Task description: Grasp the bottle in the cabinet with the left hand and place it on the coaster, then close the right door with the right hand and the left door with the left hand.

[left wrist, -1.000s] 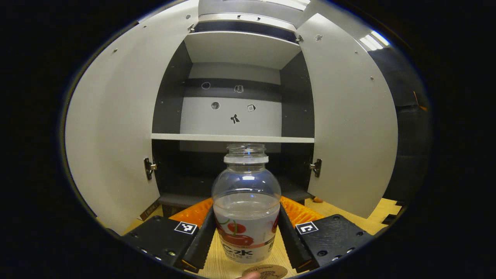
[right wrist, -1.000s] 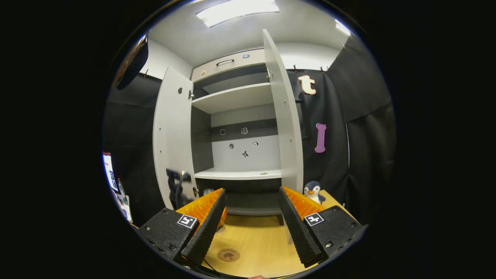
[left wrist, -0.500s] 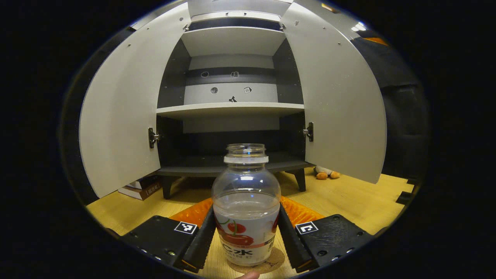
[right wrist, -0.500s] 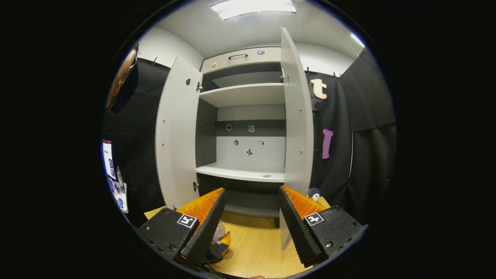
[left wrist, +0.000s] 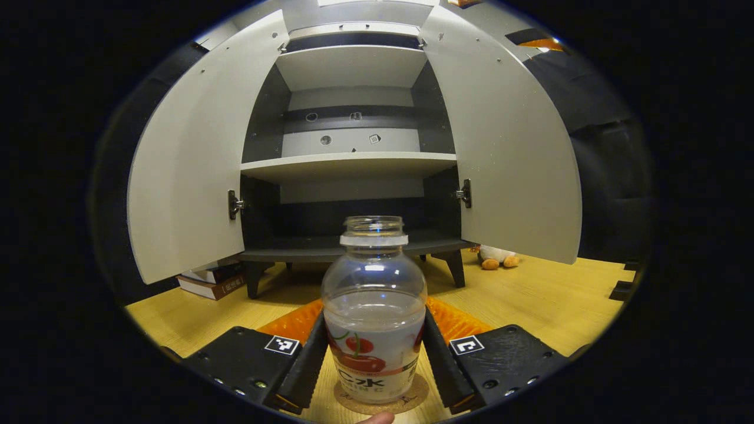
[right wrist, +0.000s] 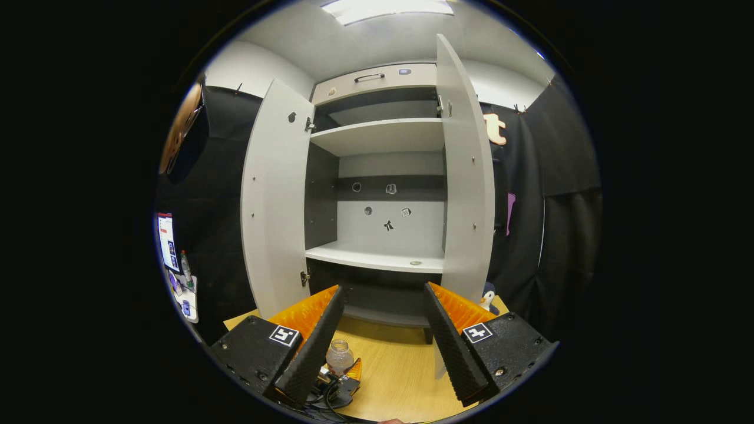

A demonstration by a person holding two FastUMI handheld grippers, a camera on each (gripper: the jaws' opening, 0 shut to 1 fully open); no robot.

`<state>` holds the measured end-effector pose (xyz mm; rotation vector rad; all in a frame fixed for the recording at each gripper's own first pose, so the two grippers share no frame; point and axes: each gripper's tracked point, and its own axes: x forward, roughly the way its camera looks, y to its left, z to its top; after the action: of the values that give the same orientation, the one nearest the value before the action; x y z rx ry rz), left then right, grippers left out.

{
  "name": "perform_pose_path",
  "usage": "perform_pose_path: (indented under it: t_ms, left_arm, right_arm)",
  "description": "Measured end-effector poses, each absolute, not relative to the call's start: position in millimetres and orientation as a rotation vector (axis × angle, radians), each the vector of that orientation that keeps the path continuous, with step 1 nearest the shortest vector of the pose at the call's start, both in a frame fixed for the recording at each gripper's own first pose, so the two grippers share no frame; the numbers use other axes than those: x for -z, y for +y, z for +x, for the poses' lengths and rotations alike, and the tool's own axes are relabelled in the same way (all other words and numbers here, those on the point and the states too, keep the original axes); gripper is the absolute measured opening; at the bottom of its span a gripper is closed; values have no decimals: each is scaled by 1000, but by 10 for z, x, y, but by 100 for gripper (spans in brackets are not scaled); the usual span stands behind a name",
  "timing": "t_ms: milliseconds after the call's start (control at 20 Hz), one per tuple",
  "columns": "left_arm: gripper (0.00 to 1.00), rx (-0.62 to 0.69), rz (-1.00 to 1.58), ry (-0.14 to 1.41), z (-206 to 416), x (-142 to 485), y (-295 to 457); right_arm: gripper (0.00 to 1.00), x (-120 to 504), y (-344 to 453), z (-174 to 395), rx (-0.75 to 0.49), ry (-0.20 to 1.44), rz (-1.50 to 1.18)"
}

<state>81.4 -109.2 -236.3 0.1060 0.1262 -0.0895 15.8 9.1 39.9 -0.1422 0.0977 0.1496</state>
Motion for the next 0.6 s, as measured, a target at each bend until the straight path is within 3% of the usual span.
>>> perform_pose_path:
  t_ms: [250, 600]
  left_arm:
    - [80, 112, 97, 197, 695, 2573, -1111]
    - [91, 145, 125, 154, 645, 2485, -1124]
  right_arm:
    - [83, -389, 102, 159, -152, 94, -147]
    - [83, -320, 134, 160, -165, 108, -136]
